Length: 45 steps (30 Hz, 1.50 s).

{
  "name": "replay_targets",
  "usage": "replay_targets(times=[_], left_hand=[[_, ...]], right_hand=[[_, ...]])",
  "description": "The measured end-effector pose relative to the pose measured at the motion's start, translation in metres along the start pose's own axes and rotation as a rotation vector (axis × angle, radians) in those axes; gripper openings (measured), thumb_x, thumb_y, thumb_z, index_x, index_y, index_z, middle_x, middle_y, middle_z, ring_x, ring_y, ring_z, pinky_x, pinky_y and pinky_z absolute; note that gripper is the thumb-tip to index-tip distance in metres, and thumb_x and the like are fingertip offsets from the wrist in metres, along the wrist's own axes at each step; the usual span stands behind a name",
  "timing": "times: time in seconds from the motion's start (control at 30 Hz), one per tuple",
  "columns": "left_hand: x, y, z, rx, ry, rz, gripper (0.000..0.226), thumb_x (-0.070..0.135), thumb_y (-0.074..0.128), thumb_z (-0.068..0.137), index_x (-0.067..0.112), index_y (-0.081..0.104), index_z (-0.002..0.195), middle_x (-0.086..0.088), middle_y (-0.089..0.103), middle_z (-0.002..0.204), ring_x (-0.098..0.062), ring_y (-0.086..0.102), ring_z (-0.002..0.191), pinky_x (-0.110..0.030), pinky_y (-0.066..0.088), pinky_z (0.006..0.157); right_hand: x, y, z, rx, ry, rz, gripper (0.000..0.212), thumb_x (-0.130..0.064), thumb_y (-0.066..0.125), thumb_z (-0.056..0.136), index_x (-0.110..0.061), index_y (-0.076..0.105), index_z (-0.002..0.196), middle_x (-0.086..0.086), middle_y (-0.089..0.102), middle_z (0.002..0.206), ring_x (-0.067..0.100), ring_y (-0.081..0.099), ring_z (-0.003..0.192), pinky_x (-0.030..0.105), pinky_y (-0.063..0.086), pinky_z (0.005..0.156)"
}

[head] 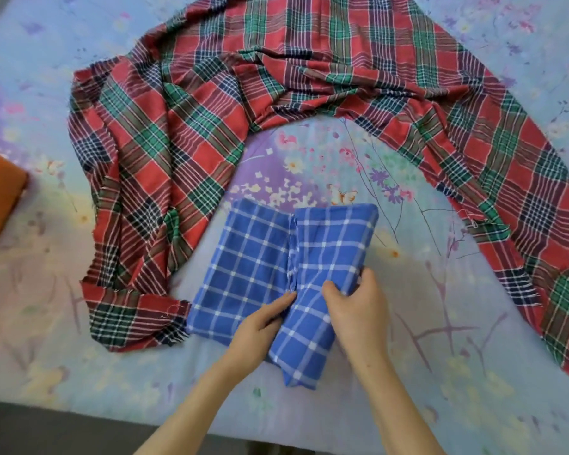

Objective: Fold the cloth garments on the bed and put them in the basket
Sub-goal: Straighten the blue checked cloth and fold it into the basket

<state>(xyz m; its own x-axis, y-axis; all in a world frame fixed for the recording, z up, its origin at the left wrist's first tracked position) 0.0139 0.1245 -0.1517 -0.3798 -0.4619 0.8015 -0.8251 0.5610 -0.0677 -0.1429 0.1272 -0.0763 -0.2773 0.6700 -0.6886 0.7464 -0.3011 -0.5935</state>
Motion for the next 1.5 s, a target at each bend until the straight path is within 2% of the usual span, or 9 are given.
replay_targets(times=[0.27, 0.47, 0.63, 0.7, 0.8, 0.9, 1.1, 1.3, 1.5], left_hand=[[0.005, -0.094, -0.056, 0.576, -0.145, -0.548, 0.026, 0.032, 0.043, 0.098, 0.024, 0.068, 0.099, 0.001, 0.071, 0.094, -0.016, 0.065, 0.086, -0.033, 0.049, 0.071], [-0.031, -0.108, -0.053, 0.668, -0.177, -0.344, 0.032, 0.027, 0.06, 0.09, 0.027, 0.047, 0.119, 0.002, 0.062, 0.098, -0.015, 0.063, 0.085, -0.031, 0.051, 0.069], [-0.052, -0.107, -0.048, 0.863, -0.275, -0.235, 0.026, 0.026, 0.066, 0.086, 0.018, 0.049, 0.104, 0.007, 0.057, 0.09, -0.025, 0.06, 0.092, -0.041, 0.05, 0.077], [-0.064, -0.097, -0.047, 0.902, -0.431, -0.345, 0.036, 0.033, 0.068, 0.084, 0.009, 0.047, 0.1, -0.004, 0.059, 0.087, -0.031, 0.059, 0.086, -0.042, 0.05, 0.075], [-0.068, -0.069, -0.039, 0.694, -0.637, -0.899, 0.042, 0.045, 0.063, 0.085, 0.006, 0.054, 0.097, -0.02, 0.065, 0.093, -0.033, 0.063, 0.078, -0.044, 0.053, 0.069], [-0.056, -0.048, -0.033, 0.528, -0.668, -1.208, 0.045, 0.059, 0.049, 0.087, 0.014, 0.054, 0.094, -0.015, 0.062, 0.092, -0.031, 0.059, 0.077, -0.041, 0.048, 0.07], [-0.048, -0.056, -0.043, 0.66, -0.589, -1.228, 0.05, 0.053, 0.058, 0.085, 0.015, 0.054, 0.118, -0.006, 0.064, 0.101, -0.019, 0.061, 0.074, -0.032, 0.047, 0.057], [-0.029, -0.075, -0.075, 0.726, -0.531, -1.017, 0.048, 0.036, 0.071, 0.08, 0.01, 0.059, 0.118, -0.012, 0.068, 0.106, -0.03, 0.066, 0.085, -0.036, 0.052, 0.06], [0.044, -0.093, -0.128, 0.886, -0.265, -0.787, 0.027, 0.034, 0.069, 0.083, 0.014, 0.062, 0.1, -0.006, 0.068, 0.1, -0.024, 0.066, 0.083, -0.035, 0.053, 0.064]], right_hand=[[-0.086, 0.122, -0.036, -0.428, -0.32, -0.326, 0.071, -0.046, 0.042, 0.095, -0.014, 0.013, 0.151, 0.01, 0.043, 0.141, 0.027, 0.043, 0.127, 0.037, 0.039, 0.098], [-0.061, 0.182, -0.028, -0.75, -0.45, -0.629, 0.049, -0.023, 0.04, 0.099, -0.009, 0.031, 0.145, 0.009, 0.031, 0.151, 0.027, 0.025, 0.138, 0.036, 0.026, 0.111], [-0.063, 0.136, 0.009, -0.022, -0.621, -0.526, 0.037, -0.021, 0.066, 0.085, -0.006, 0.06, 0.118, 0.011, 0.062, 0.113, 0.033, 0.057, 0.103, 0.04, 0.048, 0.082], [-0.06, 0.12, 0.039, 0.136, -0.511, -0.562, 0.06, -0.033, 0.074, 0.078, -0.01, 0.051, 0.128, 0.014, 0.056, 0.12, 0.036, 0.055, 0.103, 0.043, 0.048, 0.081], [-0.046, 0.122, 0.086, -0.13, -0.03, -0.27, 0.099, -0.035, 0.082, 0.07, -0.014, 0.023, 0.147, 0.012, 0.039, 0.144, 0.033, 0.044, 0.127, 0.047, 0.043, 0.099], [-0.034, 0.132, 0.106, -0.236, 0.222, -0.001, 0.106, -0.021, 0.09, 0.053, -0.01, 0.031, 0.14, 0.011, 0.047, 0.139, 0.034, 0.052, 0.119, 0.05, 0.048, 0.095], [-0.018, 0.123, 0.089, -0.217, 0.355, 0.17, 0.073, -0.005, 0.084, 0.06, 0.004, 0.047, 0.122, 0.016, 0.059, 0.119, 0.034, 0.062, 0.099, 0.048, 0.055, 0.081], [0.011, 0.071, 0.016, -0.271, 0.535, 0.416, 0.032, 0.01, 0.071, 0.069, -0.008, 0.058, 0.092, 0.005, 0.061, 0.078, 0.019, 0.056, 0.061, 0.018, 0.044, 0.032], [-0.03, 0.019, -0.024, -0.334, 0.442, 0.594, 0.039, 0.007, 0.072, 0.067, -0.005, 0.063, 0.103, 0.011, 0.069, 0.093, 0.024, 0.066, 0.073, 0.031, 0.057, 0.06]])
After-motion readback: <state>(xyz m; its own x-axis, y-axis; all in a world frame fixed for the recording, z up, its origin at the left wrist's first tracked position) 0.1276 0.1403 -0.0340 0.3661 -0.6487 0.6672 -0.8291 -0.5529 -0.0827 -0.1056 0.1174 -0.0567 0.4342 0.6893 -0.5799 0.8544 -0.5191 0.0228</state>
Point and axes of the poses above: each hand's wrist, its own z-axis towards the middle knuckle, its own y-axis out of the palm, x = y × z, the point moved 4 cm from there along z, towards the middle knuckle
